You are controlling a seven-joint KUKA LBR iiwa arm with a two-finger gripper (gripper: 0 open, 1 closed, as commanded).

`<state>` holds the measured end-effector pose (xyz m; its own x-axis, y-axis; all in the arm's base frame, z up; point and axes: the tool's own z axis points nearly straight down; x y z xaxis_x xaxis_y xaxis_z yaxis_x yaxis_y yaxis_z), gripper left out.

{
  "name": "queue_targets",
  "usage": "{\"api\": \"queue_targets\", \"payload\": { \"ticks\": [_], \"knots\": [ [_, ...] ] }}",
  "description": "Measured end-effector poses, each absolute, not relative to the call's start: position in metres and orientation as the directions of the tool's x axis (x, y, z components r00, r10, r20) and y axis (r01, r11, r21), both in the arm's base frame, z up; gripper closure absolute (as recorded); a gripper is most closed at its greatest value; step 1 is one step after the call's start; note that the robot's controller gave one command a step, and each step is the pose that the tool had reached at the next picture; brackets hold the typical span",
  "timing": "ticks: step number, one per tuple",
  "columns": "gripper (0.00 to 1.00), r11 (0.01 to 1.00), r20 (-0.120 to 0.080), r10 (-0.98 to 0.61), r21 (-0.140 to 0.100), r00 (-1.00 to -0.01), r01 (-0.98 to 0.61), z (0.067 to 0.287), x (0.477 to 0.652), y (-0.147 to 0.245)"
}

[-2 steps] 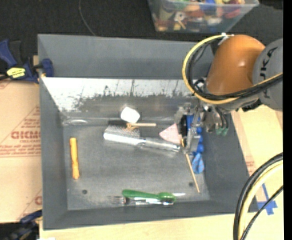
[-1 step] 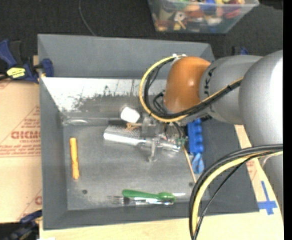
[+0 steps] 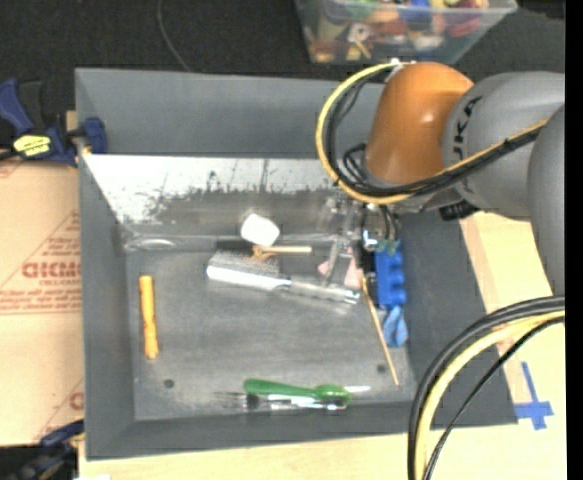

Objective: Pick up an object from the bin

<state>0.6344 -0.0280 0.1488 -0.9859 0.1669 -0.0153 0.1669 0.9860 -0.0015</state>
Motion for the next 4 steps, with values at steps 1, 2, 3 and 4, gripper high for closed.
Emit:
{"api": "queue_targets", "payload": {
  "ticks": [1,2,3,4],
  "knots": [
    [0.00,0.998,0.003,0.065,0.001,-0.998,0.065,0.100,0.630,0.025],
    [0.00,0.976,-0.022,0.217,-0.001,-0.976,0.217,0.072,0.626,0.034],
    [1.00,0.982,-0.005,0.188,-0.001,-0.982,0.188,0.070,0.622,0.041],
    [1.00,0.982,-0.005,0.187,-0.001,-0.982,0.187,0.070,0.622,0.041]
  ]
}}
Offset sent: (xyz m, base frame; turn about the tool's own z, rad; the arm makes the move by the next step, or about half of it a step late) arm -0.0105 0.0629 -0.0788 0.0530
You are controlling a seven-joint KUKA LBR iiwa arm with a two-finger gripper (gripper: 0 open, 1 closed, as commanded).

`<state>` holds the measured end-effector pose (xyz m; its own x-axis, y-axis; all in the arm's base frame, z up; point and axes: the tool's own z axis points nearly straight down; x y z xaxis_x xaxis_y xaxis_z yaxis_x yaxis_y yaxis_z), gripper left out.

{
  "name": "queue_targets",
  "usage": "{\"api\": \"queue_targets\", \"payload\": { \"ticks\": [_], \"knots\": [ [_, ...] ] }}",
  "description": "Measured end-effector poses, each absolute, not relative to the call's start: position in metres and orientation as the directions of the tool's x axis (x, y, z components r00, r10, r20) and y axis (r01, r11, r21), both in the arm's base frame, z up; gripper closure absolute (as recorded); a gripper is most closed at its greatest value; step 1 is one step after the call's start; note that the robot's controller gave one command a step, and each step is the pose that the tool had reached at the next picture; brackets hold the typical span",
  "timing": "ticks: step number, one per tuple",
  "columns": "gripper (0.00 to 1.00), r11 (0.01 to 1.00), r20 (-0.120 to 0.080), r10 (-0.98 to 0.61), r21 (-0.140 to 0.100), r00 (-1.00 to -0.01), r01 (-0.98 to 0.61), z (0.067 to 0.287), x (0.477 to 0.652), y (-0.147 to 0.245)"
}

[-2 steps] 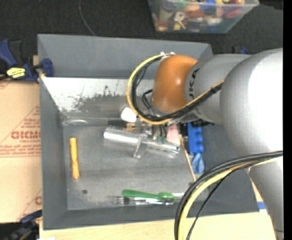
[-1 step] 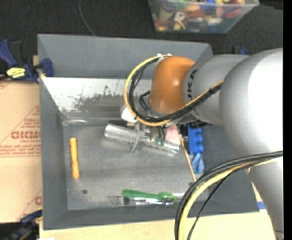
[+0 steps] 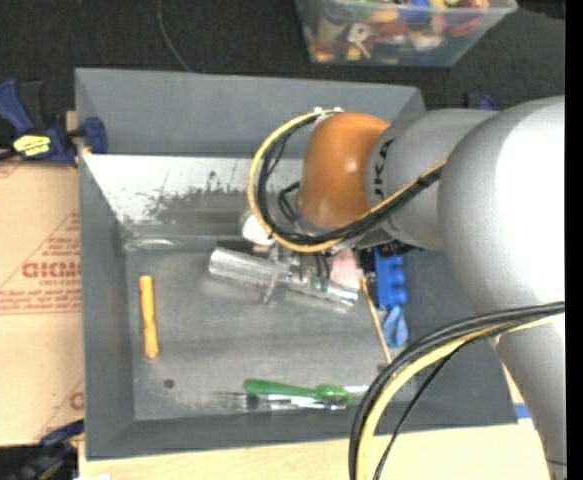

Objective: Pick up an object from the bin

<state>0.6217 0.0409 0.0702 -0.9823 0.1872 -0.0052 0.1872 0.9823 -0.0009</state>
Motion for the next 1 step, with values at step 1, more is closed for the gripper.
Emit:
{"api": "queue_targets", "payload": {
  "ticks": [1],
  "knots": [
    [1.00,0.982,0.005,0.187,-0.003,-0.982,0.187,0.1090,0.6190,0.0402]
  ]
}}
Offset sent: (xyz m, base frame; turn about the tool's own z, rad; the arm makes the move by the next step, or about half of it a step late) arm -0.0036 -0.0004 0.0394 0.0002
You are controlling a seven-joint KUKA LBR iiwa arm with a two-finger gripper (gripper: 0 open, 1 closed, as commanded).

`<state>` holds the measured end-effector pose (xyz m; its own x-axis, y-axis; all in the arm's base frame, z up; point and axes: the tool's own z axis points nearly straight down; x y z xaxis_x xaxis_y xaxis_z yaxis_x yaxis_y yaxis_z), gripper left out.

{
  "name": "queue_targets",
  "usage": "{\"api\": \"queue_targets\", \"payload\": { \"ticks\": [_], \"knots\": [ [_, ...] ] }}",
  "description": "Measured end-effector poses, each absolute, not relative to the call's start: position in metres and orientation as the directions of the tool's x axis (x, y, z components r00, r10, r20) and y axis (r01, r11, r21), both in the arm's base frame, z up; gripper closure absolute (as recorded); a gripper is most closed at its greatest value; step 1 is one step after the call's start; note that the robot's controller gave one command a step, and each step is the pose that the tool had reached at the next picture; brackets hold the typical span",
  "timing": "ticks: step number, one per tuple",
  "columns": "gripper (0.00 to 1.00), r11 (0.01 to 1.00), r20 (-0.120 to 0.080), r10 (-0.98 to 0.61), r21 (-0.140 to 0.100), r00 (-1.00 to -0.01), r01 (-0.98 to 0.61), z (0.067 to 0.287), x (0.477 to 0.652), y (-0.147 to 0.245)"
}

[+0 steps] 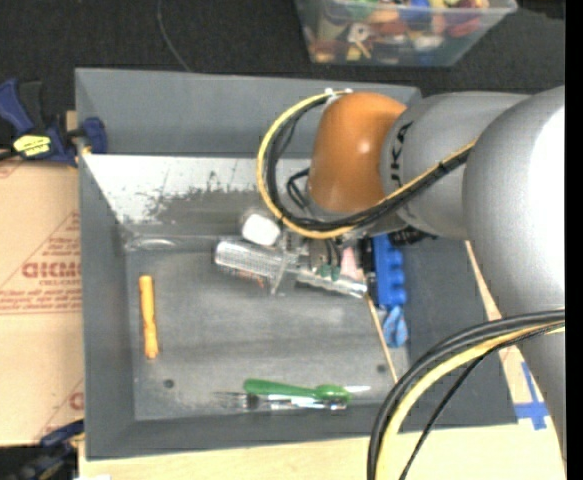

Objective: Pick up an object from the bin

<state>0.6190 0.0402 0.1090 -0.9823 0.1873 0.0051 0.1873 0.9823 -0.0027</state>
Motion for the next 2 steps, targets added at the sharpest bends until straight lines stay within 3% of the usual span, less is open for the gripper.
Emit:
{"api": "queue_targets", "payload": {
  "ticks": [1,2],
  "knots": [
    [1.00,0.983,-0.005,0.185,0.000,-0.983,0.185,0.157,0.622,0.041],
    [1.00,0.983,-0.005,0.185,0.001,-0.983,0.185,0.174,0.622,0.040]
  ]
}}
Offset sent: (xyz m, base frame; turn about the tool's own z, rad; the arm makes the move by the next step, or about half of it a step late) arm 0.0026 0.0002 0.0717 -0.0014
